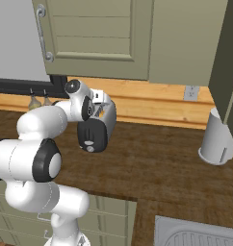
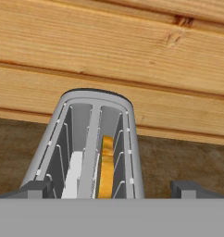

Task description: Start the toaster. Once the lever pops up, take the bread to the plate on the dining counter.

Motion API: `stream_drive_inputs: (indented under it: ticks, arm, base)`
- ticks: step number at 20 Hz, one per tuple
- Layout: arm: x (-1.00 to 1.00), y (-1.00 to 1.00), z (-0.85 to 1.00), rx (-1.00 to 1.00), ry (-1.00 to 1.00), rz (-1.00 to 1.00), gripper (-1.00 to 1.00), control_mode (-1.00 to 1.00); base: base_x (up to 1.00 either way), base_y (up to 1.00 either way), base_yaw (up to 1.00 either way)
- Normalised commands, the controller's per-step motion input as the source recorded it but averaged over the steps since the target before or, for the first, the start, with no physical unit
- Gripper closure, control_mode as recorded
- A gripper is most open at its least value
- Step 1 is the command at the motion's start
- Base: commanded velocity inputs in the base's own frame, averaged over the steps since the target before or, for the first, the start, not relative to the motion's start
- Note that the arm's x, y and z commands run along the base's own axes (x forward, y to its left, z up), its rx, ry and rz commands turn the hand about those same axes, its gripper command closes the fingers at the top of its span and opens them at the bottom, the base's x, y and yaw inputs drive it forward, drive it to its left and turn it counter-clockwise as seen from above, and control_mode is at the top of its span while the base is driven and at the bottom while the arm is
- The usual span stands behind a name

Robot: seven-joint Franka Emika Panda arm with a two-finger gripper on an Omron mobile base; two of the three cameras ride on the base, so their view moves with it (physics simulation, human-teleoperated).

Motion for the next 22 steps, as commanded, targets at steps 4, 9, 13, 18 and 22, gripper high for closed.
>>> stream_drive_inputs:
  ticks: [4,9,13,18,22]
  arm:
    - [0.00,0.00,0.00,0.00,0.00,0.00,-1.00,-1.00]
    - [0.00,0.00,0.00,0.00,0.00,0.00,-1.00,-1.00]
    - [0.00,0.00,0.00,0.00,0.00,0.00,-1.00,-1.00]
    - [0.00,0.00,0.00,0.00,0.00,0.00,-1.00,-1.00]
    - [0.00,0.00,0.00,0.00,0.00,0.00,-1.00,-1.00]
  base:
    - [0.00,0.00,0.00]
    - [0.00,0.00,0.00]
    - [0.00,0.00,0.00]
    - [0.00,0.00,0.00]
    - [0.00,0.00,0.00]
